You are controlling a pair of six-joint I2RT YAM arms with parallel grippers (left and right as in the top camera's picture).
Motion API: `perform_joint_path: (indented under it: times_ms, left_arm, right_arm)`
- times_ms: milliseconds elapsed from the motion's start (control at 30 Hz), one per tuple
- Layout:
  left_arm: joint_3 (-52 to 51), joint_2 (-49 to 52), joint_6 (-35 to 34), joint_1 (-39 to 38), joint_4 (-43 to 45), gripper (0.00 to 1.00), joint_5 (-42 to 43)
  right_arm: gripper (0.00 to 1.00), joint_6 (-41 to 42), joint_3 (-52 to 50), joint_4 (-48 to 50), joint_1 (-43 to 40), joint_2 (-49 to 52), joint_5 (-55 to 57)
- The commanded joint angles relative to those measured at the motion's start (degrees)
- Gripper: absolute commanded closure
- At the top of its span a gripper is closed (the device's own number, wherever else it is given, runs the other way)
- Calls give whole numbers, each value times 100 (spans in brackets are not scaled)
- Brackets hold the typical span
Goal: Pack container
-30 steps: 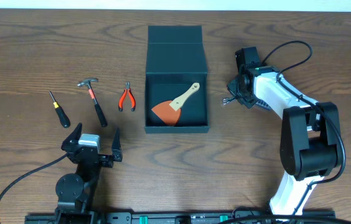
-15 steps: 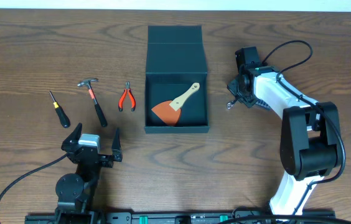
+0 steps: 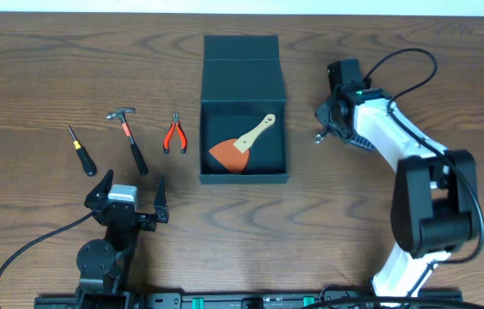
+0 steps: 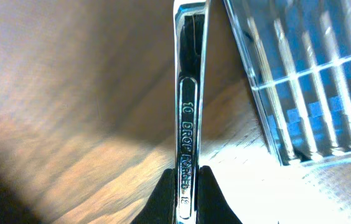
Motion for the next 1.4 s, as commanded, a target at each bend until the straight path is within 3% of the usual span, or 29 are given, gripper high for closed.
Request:
perform_joint_path:
  times_ms: [0,300,500,700,867,1033,1167,1233,1267,1367]
  left_arm:
    - [-122,-35,55,-4,-157,1,122]
    - [-122,-35,55,-4,-157,2,122]
    - [-122,-35,55,-4,-155,1,122]
    - [-122,-35,55,-4,-157,2,125]
    - [-122,-35,55,-4,-157,2,122]
    - [-122,-35,55,-4,-157,2,125]
    - [-122,-35,55,-4,-157,2,122]
    - [-122,-35,55,-4,-155,1,125]
    - [-122,-35,55,-4,-157,2,122]
    - [-122,-35,55,-4,-157,2,122]
  right_arm:
    - [99,-238,175,2,52,-529,166]
    - [99,-2111,175,291,442,-1467,35]
    - [99,-4385,175,763,1008,-2168,-774]
    - [99,-6505,168,802,1620,-2223,-1565]
    - [99,-6634,168,730,1917,-2190,-1117]
    - [99,-5582,168,697,1759,-2190,-26]
    - [54,-5451,162,535,1410,-2107,61]
    - [17,-5466,162,461,1185,-1961,105]
    - [4,-5469,162,450,1091,-1888,105]
    - [1,-5466,162,422,828,-1679,83]
